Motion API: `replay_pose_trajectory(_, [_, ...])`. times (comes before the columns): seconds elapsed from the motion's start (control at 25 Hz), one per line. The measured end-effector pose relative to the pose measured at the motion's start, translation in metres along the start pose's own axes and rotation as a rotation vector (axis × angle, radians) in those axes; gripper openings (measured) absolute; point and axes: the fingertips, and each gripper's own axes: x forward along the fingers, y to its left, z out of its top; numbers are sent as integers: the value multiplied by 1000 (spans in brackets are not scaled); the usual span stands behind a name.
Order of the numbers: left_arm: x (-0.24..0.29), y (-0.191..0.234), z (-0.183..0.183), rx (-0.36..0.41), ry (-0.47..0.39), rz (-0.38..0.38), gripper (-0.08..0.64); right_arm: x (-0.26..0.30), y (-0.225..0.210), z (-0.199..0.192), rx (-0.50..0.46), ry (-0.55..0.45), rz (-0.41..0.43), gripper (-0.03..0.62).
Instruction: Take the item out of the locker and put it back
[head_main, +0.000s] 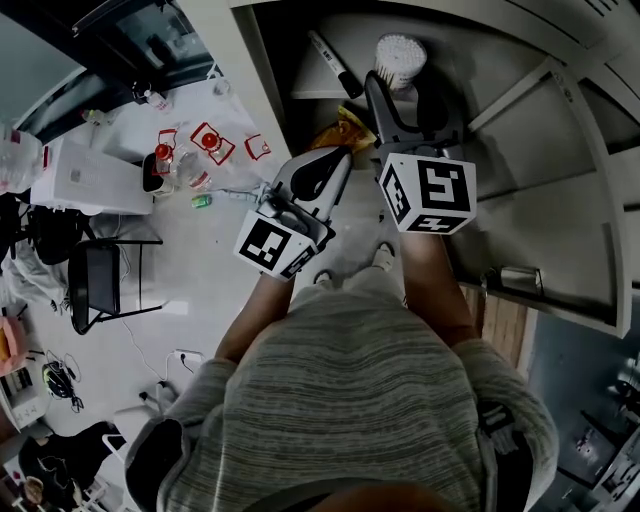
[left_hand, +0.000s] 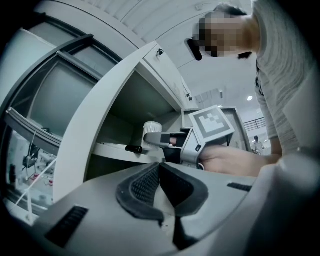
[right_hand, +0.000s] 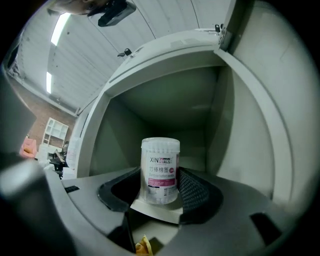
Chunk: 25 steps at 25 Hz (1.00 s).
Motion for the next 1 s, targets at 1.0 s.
replay_pose_trajectory(1.0, [6, 5, -7, -17, 4, 24, 8, 4, -7, -14, -62, 47, -48, 267])
